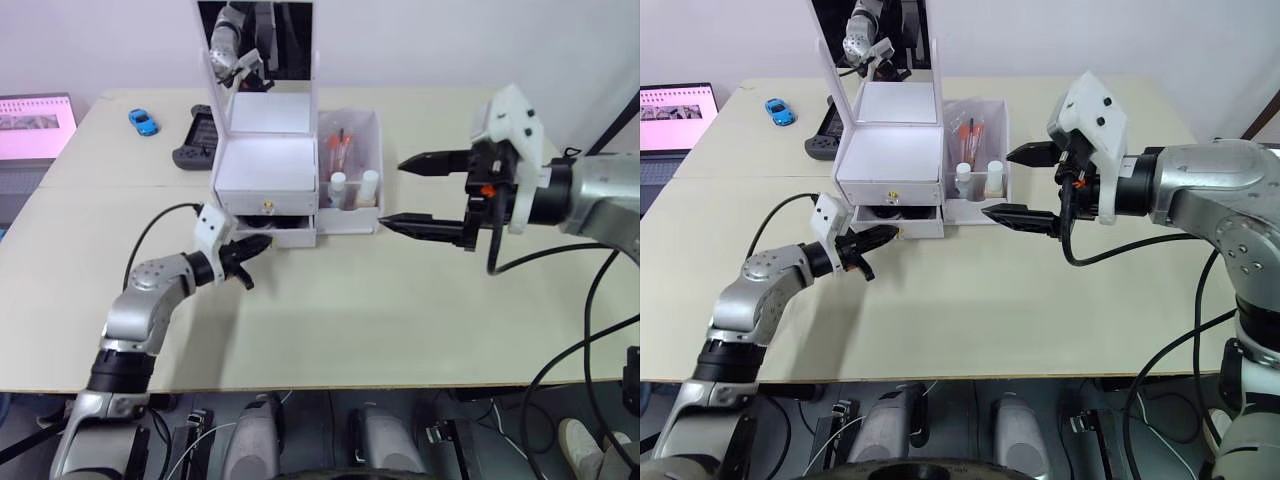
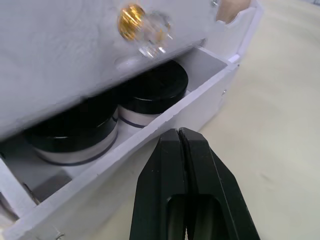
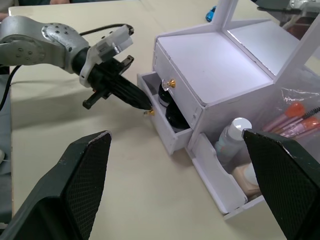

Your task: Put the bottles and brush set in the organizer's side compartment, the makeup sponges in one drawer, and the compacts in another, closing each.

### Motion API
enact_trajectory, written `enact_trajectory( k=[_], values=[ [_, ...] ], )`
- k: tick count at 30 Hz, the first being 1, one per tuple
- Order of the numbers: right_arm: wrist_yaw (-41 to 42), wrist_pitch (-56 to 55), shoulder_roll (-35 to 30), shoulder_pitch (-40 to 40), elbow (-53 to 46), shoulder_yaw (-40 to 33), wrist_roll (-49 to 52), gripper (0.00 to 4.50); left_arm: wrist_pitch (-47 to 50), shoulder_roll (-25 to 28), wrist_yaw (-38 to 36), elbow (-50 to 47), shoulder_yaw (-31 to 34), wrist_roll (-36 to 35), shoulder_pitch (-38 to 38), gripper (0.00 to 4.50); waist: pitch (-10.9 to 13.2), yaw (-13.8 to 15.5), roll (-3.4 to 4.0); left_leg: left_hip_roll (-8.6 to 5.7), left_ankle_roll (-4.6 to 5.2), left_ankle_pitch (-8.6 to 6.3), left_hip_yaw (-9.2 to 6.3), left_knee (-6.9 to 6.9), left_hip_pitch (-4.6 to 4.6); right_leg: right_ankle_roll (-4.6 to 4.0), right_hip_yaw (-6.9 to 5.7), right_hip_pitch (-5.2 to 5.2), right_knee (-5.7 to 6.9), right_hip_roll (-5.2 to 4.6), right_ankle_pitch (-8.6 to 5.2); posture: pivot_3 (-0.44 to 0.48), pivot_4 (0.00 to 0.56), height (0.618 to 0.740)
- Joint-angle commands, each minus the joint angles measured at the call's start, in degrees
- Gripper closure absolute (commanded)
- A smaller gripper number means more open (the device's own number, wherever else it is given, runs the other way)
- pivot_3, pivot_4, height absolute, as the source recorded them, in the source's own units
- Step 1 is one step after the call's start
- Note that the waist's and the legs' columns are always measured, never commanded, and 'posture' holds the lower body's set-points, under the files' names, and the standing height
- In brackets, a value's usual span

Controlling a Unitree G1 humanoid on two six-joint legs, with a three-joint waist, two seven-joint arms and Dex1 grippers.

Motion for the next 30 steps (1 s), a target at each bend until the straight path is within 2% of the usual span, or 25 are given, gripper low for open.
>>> enact_trajectory(
  k=[1,14,18,21,24,26,28,30],
  values=[
    [-1.0,0.1,-1.4,0.4,-1.8,-2.5,0.1,0.00,-4.0,-0.8,0.6,3.5,-0.1,2.1,-3.5,4.47,0.0,0.1,0.00,0.00,0.00,0.00,0.00,0.01,0.00,0.00,0.00,0.01,0.00,0.00,0.00,0.000,0.150,0.740],
    [-3.6,1.6,-1.6,1.4,-3.5,-4.2,1.7,0.00,-6.8,-3.6,0.3,8.8,-1.2,4.0,-9.1,4.47,0.0,1.3,0.00,-0.02,0.00,0.00,-0.01,0.13,-0.02,0.08,-0.01,0.05,0.00,-0.01,0.04,0.000,0.150,0.740],
    [-3.7,2.4,-2.1,3.0,-3.3,-5.5,2.8,0.00,-5.2,-2.4,-1.6,6.9,-0.8,2.9,-7.9,4.47,0.0,1.3,-0.01,-0.02,0.00,0.00,-0.03,0.16,-0.02,0.08,-0.01,0.09,0.00,-0.01,0.04,0.000,0.150,0.740],
    [-3.1,4.8,-3.6,7.3,-1.8,-8.0,4.4,0.00,-3.6,0.3,-4.6,3.7,0.3,1.2,-5.5,4.47,0.0,1.2,-0.02,-0.01,0.00,0.00,-0.02,0.13,-0.03,0.08,-0.01,0.08,-0.01,-0.02,0.04,0.000,0.150,0.740],
    [-2.3,1.9,-4.0,16.4,1.0,-14.1,1.9,0.00,-0.8,4.7,-8.9,0.1,4.5,-3.6,-2.6,3.17,0.0,1.2,-0.02,0.01,0.01,0.00,-0.03,0.08,-0.02,0.07,-0.02,0.07,-0.02,0.00,0.04,0.000,0.150,0.740],
    [-1.3,0.1,-4.3,21.9,1.5,-18.2,0.7,0.00,0.5,7.7,-11.7,-1.3,6.8,-6.2,-1.2,2.11,0.0,1.2,-0.02,0.01,0.01,0.00,-0.02,0.07,-0.02,0.07,-0.02,0.05,-0.02,0.00,0.04,0.000,0.150,0.740],
    [-0.9,-8.1,-4.3,30.4,4.5,-21.6,-7.3,0.00,2.1,11.7,-13.0,-0.4,10.3,-8.0,-0.3,1.05,0.0,1.2,-0.02,0.01,0.00,0.00,0.00,0.05,0.00,0.07,-0.02,0.05,-0.02,0.00,0.04,0.000,0.150,0.740],
    [-0.3,-14.2,-3.1,35.4,6.9,-24.1,-11.5,0.00,2.1,14.2,-13.8,0.7,11.7,-8.0,0.5,0.02,0.0,1.2,0.00,0.00,0.00,0.00,-0.06,0.09,0.02,0.07,-0.08,0.12,-0.04,0.01,0.03,0.000,0.150,0.740]
  ],
)
